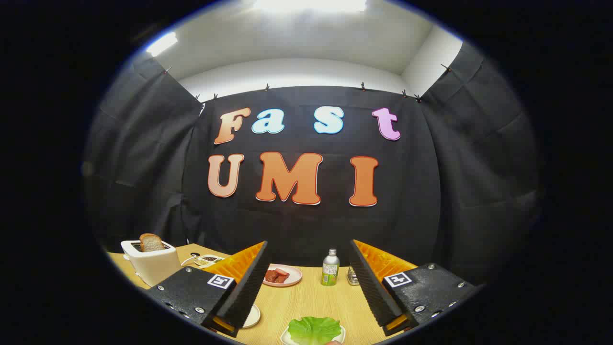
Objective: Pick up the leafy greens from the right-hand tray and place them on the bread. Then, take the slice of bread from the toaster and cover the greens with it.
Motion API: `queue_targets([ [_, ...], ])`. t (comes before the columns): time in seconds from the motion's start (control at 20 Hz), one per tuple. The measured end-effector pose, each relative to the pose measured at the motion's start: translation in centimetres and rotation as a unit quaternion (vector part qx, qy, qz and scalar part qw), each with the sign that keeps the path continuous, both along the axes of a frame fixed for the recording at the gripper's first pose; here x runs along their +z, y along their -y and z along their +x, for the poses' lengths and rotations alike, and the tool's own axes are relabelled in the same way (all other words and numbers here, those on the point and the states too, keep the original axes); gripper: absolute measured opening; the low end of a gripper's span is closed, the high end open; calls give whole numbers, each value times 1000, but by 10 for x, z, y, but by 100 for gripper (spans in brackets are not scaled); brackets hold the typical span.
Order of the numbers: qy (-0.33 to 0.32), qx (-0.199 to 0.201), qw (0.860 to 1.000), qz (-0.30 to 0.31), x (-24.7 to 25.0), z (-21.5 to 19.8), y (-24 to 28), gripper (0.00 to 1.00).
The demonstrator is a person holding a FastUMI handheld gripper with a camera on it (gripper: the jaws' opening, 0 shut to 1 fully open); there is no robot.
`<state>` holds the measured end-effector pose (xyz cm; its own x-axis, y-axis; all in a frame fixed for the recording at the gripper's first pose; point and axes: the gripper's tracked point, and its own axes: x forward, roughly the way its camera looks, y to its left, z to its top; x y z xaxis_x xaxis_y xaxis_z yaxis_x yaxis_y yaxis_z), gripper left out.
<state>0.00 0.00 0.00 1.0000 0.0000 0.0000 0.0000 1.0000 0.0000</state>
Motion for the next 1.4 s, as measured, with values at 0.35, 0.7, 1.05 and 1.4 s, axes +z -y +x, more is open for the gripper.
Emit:
queue_targets([
  [0.35,1,1,1000,-6,2,-3,-2,98],
  [0.7,4,1,1000,-5,9,-5,-3,99],
  [1.05,-29,-12,999,-10,-15,-1,2,99],
  [1.4,-117,2,993,-3,-60,2,2,99],
])
